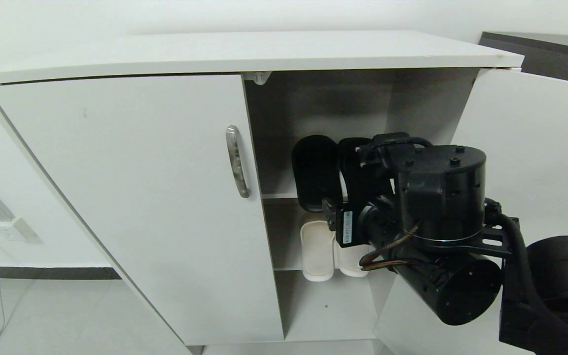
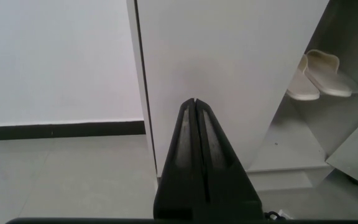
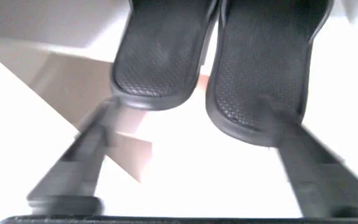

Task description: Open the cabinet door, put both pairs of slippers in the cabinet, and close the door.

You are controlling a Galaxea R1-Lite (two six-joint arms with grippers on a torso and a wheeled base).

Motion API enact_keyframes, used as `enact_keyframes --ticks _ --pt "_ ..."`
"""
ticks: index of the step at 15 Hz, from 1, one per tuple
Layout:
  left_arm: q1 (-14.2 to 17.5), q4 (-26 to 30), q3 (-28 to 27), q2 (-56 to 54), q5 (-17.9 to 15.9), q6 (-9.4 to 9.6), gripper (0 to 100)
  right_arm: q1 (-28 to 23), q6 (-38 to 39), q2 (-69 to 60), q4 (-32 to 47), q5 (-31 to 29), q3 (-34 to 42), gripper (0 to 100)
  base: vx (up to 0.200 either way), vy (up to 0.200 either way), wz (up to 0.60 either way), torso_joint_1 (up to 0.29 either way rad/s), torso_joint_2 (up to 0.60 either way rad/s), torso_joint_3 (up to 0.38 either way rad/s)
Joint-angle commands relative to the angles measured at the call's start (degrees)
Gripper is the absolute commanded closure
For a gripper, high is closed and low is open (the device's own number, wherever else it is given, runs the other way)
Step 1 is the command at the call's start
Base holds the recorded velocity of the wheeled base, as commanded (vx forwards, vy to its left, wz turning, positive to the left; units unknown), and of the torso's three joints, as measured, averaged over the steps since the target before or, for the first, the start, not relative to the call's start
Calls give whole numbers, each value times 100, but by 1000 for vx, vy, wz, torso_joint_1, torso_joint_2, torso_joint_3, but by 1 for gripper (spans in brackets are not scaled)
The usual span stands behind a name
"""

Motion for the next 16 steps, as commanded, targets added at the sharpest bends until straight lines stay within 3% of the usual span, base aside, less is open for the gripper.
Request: enact_keyframes --ticks 1,9,16 --pt "1 0 -1 7 4 -2 100 14 -16 -65 -65 -11 72 100 0 0 0 0 0 0" --pt "1 0 -1 7 -4 -2 100 49 19 -56 -65 15 107 100 0 0 0 0 0 0" --pt "1 0 -1 7 -4 -2 100 76 19 -12 -65 24 151 100 -200 0 0 4 2 4"
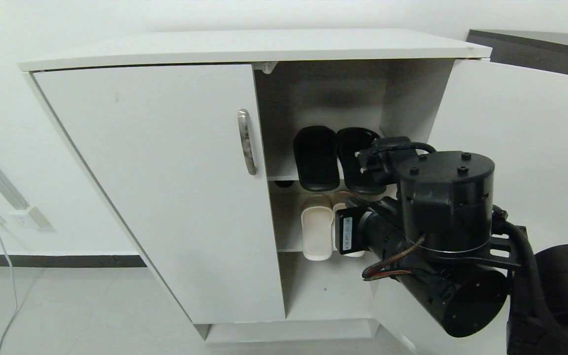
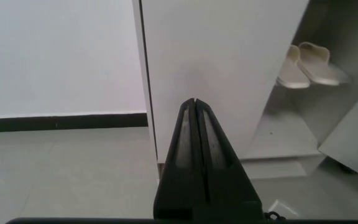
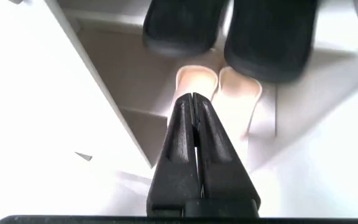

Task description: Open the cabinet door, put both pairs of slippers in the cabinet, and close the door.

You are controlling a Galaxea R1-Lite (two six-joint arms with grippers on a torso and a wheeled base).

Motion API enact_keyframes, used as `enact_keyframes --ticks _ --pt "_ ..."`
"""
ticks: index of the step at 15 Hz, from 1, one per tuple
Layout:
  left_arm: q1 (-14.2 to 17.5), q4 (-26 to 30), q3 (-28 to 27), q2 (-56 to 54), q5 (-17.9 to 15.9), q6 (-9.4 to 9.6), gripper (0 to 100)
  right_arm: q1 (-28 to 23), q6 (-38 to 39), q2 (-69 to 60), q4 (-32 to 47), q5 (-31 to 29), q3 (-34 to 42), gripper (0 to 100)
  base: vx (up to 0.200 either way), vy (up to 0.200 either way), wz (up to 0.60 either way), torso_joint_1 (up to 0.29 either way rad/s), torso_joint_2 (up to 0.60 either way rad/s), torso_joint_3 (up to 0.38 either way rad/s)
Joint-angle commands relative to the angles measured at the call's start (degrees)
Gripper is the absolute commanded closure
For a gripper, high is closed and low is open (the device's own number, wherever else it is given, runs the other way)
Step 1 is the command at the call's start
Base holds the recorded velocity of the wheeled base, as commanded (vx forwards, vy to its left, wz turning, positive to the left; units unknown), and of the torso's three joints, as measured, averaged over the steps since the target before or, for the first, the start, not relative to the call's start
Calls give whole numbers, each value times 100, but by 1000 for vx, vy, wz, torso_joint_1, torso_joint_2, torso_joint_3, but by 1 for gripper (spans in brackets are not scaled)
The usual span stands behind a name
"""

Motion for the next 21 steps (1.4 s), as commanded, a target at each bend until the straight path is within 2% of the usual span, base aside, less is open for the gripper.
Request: enact_keyframes --ticks 1,9,14,21 --pt "1 0 -1 7 2 -2 100 -1 4 65 -5 -1 -2 100 -200 0 0 2 7 -2" --pt "1 0 -1 7 2 -11 100 -19 13 338 -269 17 148 100 -200 0 0 2 4 2" --pt "1 0 -1 7 2 -11 100 -89 -31 470 -524 439 429 100 -200 0 0 1 0 7" --pt "1 0 -1 7 19 -28 100 -151 -22 487 -532 448 561 100 0 0 0 0 0 0"
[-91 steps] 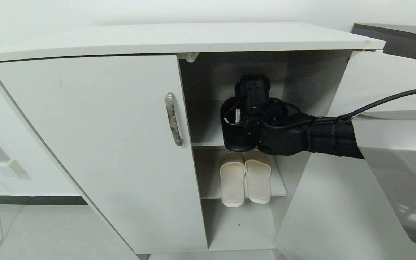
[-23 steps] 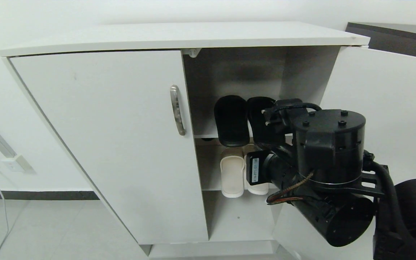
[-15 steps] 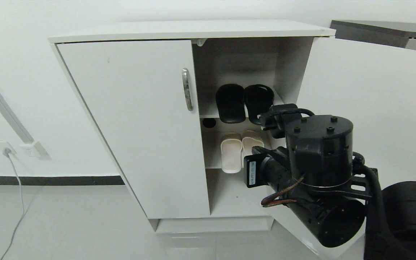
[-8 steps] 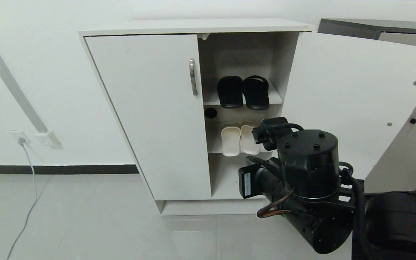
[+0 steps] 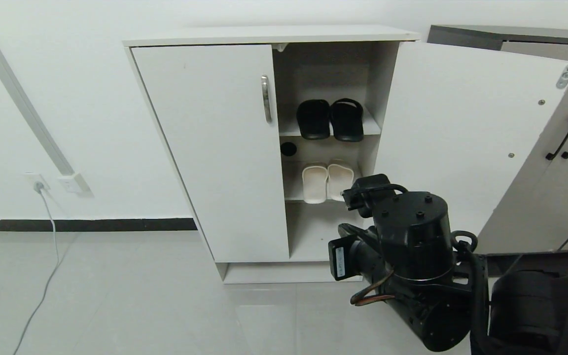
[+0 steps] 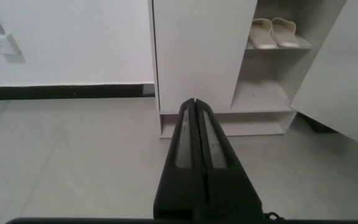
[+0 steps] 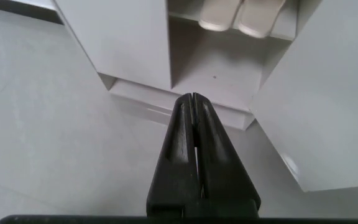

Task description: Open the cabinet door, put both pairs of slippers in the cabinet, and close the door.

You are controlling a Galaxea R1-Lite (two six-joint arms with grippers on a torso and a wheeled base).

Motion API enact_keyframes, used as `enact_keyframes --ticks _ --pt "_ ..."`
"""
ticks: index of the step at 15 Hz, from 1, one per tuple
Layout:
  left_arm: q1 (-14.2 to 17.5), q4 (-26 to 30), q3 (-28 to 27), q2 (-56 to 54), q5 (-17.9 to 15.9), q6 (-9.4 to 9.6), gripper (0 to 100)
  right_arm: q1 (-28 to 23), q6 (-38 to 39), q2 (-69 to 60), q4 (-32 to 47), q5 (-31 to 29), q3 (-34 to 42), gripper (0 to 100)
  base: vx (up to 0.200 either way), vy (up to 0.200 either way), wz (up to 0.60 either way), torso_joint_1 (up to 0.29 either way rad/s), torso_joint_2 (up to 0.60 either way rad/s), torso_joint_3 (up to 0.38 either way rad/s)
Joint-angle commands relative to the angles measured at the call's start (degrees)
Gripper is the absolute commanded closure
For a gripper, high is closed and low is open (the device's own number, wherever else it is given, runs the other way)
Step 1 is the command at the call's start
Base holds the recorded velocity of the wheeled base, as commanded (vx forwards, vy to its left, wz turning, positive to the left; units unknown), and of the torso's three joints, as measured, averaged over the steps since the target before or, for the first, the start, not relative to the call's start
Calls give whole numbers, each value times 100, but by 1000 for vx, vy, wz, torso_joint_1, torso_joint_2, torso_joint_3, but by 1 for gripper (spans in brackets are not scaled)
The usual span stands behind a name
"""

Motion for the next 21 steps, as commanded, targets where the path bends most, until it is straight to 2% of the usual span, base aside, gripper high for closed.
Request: enact_keyframes --ticks 1,10,13,21 --pt "-1 0 -1 7 3 7 100 -8 1 34 5 8 25 100 0 0 0 0 0 0" --pt "-1 0 -1 7 3 -2 100 -8 -8 95 14 96 34 100 0 0 0 0 -17 -20" --pt "-1 0 -1 7 3 7 100 -8 -8 131 14 78 34 100 0 0 0 11 -198 -334" --pt "-1 0 -1 7 -5 16 100 -8 -17 201 5 78 25 100 0 0 0 81 -485 -361"
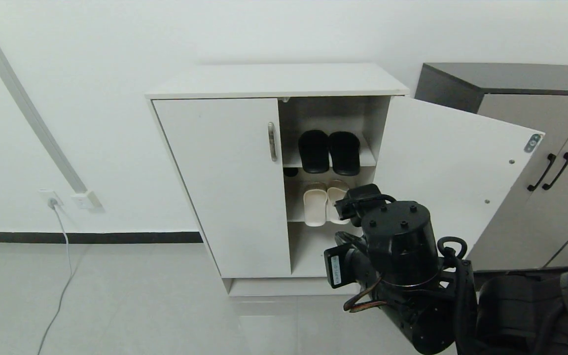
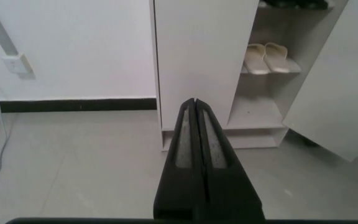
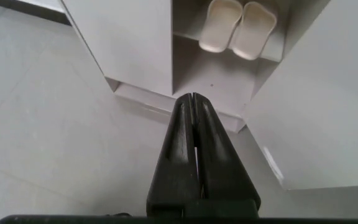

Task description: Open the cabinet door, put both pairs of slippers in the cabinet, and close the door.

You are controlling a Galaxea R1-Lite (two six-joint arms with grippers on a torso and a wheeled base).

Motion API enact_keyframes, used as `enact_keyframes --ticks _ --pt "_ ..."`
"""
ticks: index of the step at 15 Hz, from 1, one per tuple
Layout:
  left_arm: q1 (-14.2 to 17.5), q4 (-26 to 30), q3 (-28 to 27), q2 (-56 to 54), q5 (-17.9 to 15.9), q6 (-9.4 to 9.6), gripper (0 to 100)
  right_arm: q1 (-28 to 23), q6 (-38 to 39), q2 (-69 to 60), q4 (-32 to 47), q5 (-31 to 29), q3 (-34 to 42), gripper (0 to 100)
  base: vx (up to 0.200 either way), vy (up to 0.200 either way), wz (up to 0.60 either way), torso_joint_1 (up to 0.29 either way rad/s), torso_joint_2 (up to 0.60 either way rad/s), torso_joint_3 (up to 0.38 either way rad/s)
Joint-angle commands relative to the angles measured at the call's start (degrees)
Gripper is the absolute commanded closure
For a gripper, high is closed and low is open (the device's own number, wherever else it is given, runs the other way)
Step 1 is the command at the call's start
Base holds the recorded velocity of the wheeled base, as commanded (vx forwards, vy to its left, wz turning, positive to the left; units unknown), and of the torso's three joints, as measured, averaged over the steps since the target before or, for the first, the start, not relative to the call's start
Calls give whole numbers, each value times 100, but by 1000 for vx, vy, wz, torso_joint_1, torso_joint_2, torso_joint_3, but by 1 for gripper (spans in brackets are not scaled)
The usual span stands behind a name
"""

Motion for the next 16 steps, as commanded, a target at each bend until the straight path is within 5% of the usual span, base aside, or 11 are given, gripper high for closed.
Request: enact_keyframes --ticks 1,16 --pt "6 0 -4 7 2 -3 100 -2 -1 16 -3 -2 3 100 0 0 0 134 -471 -339" --pt "6 0 -4 7 -7 -3 100 -2 -27 -20 -3 -2 73 100 0 0 0 185 -504 -319"
